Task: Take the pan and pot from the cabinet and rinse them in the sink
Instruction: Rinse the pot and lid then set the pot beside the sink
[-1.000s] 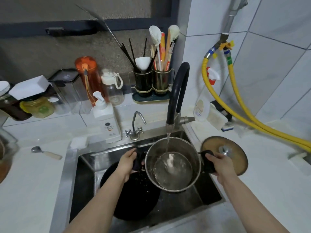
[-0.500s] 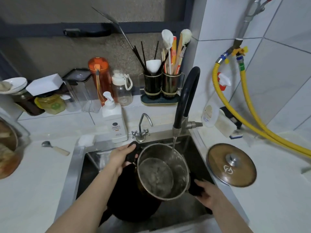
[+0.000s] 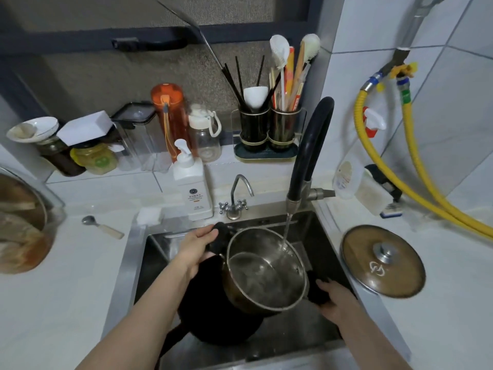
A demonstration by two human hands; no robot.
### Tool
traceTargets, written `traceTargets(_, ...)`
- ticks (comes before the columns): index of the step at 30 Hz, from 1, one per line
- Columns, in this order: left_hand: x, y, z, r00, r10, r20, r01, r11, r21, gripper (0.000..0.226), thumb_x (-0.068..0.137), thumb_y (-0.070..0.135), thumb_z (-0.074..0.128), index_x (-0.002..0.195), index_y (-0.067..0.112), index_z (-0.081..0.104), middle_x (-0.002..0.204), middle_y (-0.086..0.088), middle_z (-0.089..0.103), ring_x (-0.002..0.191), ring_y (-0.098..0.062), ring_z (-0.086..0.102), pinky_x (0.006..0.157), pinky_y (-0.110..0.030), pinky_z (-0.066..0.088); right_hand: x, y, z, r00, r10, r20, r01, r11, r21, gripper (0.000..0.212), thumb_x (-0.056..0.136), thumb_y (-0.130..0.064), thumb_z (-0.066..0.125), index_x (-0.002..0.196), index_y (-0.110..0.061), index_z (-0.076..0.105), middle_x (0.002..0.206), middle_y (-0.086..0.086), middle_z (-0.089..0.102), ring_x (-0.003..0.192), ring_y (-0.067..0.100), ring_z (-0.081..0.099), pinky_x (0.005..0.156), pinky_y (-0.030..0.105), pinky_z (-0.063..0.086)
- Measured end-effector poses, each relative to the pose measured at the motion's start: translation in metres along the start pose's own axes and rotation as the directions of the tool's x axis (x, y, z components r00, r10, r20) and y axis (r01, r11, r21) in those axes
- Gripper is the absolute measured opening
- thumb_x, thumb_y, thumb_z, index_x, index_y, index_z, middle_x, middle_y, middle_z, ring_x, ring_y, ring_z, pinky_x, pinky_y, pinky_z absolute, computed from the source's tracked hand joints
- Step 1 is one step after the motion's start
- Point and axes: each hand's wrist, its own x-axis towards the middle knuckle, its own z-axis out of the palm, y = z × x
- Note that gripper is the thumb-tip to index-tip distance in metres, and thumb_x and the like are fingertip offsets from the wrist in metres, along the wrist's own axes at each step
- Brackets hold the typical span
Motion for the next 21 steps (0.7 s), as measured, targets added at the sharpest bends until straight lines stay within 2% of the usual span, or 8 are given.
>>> traceTargets(2, 0.004, -0.014, -0.012, 0.996, -0.053, -0.069, 0.054, 0.998, 0.016, 0.031, 0.095, 0.006, 0.05, 0.124, 0.005, 0.058, 0.097, -0.01, 0.068, 0.062, -0.01, 0.069, 0.047, -0.02, 0.055, -0.001, -0.018, 0.005, 0.997, -0.073, 0.015, 0.073, 0.997, -0.004, 0.048, 0.09, 0.003, 0.051, 0.135, -0.01, 0.042, 0.092, 0.011, 0.06, 0.087, 0.03, 0.06, 0.079, 0.049, 0.052)
traceTargets(5, 0.002, -0.039, -0.009, 0.988, -0.126, -0.085, 0.13, 0.99, 0.046, 0.027, 0.097, 0.002, 0.044, 0.12, 0.009, 0.055, 0.09, -0.006, 0.064, 0.058, -0.01, 0.067, 0.047, -0.027, 0.056, -0.008, -0.047, 0.006, 0.974, -0.202, 0.104, 0.205, 0.979, -0.018, 0.046, 0.087, 0.006, 0.052, 0.131, -0.009, 0.048, 0.094, 0.012, 0.068, 0.073, 0.024, 0.069, 0.056, 0.035, 0.058)
traceTargets(8, -0.004, -0.063, 0.0, 0.982, -0.181, -0.062, 0.188, 0.97, 0.154, 0.027, 0.094, 0.0, 0.051, 0.118, 0.011, 0.05, 0.091, -0.003, 0.059, 0.072, -0.015, 0.061, 0.058, -0.032, 0.056, -0.013, -0.064, 0.003, 0.936, -0.316, 0.156, 0.336, 0.933, -0.127, 0.05, 0.083, 0.011, 0.053, 0.13, -0.006, 0.051, 0.119, 0.015, 0.063, 0.089, 0.027, 0.065, 0.058, 0.029, 0.058)
traceTargets(11, -0.005, -0.076, 0.006, 0.981, -0.191, -0.041, 0.194, 0.934, 0.299, 0.034, 0.085, 0.001, 0.065, 0.112, 0.011, 0.046, 0.106, -0.007, 0.057, 0.08, -0.018, 0.06, 0.05, -0.024, 0.056, -0.027, -0.082, 0.002, 0.88, -0.428, 0.208, 0.469, 0.854, -0.228, 0.051, 0.081, 0.016, 0.053, 0.126, -0.009, 0.054, 0.115, 0.012, 0.064, 0.089, 0.019, 0.066, 0.065, 0.025, 0.057)
traceTargets(13, -0.007, -0.081, 0.016, 0.98, -0.2, -0.018, 0.192, 0.903, 0.384, 0.035, 0.082, 0.002, 0.069, 0.106, 0.012, 0.046, 0.102, -0.005, 0.059, 0.075, -0.015, 0.061, 0.048, -0.022, 0.054, -0.041, -0.095, 0.0, 0.825, -0.512, 0.239, 0.565, 0.755, -0.332, 0.05, 0.08, 0.017, 0.056, 0.119, -0.013, 0.057, 0.106, 0.005, 0.066, 0.082, 0.007, 0.068, 0.064, 0.016, 0.054)
traceTargets(15, -0.007, -0.088, 0.028, 0.982, -0.187, 0.017, 0.16, 0.878, 0.451, 0.038, 0.078, 0.002, 0.073, 0.104, 0.013, 0.047, 0.094, -0.002, 0.06, 0.074, -0.013, 0.06, 0.051, -0.024, 0.054, -0.046, -0.104, -0.011, 0.781, -0.567, 0.26, 0.618, 0.644, -0.451, 0.048, 0.079, 0.018, 0.058, 0.115, -0.013, 0.057, 0.103, 0.005, 0.065, 0.088, 0.01, 0.066, 0.068, 0.016, 0.053)
traceTargets(18, -0.006, -0.089, 0.044, 0.996, -0.068, 0.065, 0.023, 0.844, 0.536, 0.039, 0.073, 0.001, 0.076, 0.098, 0.016, 0.051, 0.091, -0.005, 0.061, 0.077, -0.02, 0.06, 0.057, -0.031, 0.052, -0.046, -0.106, -0.033, 0.751, -0.624, 0.216, 0.585, 0.476, -0.657, 0.044, 0.075, 0.013, 0.066, 0.107, -0.015, 0.057, 0.101, 0.008, 0.064, 0.098, 0.026, 0.06, 0.087, 0.039, 0.049)
traceTargets(21, -0.003, -0.074, 0.052, 0.987, 0.119, 0.108, -0.16, 0.765, 0.624, 0.038, 0.071, 0.0, 0.077, 0.092, 0.021, 0.053, 0.085, -0.001, 0.06, 0.083, -0.019, 0.057, 0.073, -0.03, 0.045, -0.044, -0.094, -0.05, 0.765, -0.623, 0.164, 0.521, 0.447, -0.727, 0.041, 0.071, 0.013, 0.071, 0.098, -0.012, 0.053, 0.086, 0.004, 0.06, 0.089, 0.028, 0.058, 0.082, 0.035, 0.045)
